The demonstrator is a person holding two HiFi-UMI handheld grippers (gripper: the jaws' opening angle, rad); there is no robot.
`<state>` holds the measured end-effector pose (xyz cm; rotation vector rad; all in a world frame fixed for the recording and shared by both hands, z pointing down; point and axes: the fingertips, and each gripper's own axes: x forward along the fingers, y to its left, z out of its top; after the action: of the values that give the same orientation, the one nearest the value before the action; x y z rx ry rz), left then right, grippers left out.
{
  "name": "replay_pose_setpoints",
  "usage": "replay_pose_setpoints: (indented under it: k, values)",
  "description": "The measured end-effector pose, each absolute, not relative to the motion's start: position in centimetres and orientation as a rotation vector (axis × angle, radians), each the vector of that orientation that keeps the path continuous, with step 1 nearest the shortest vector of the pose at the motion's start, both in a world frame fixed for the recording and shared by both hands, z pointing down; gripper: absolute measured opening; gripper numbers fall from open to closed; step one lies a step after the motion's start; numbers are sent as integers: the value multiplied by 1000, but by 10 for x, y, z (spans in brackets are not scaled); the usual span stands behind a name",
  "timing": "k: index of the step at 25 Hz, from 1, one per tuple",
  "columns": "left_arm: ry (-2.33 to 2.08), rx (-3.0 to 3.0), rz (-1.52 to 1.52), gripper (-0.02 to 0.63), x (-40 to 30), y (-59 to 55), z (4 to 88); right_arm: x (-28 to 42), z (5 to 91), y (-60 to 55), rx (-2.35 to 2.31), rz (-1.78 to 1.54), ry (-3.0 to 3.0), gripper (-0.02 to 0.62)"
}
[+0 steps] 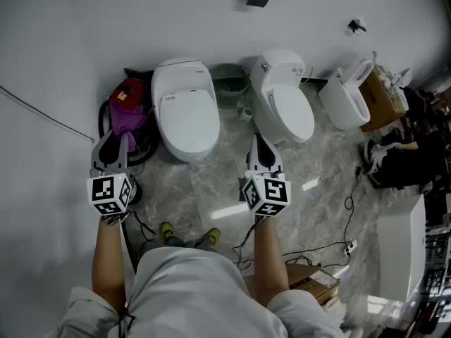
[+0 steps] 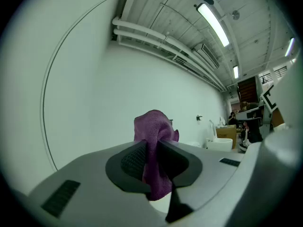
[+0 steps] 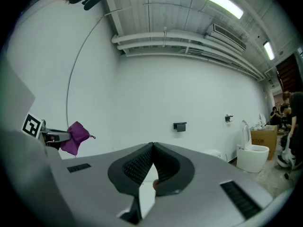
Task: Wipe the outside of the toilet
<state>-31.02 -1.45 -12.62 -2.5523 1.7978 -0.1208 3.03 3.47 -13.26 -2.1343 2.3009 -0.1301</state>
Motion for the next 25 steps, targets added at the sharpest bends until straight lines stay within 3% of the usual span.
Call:
replay_pose_setpoints:
  k: [25]
  values:
    - [1756,-2596,-109,87,-326,-4,-122,-5,-137,44,-2134,-63,2347,8]
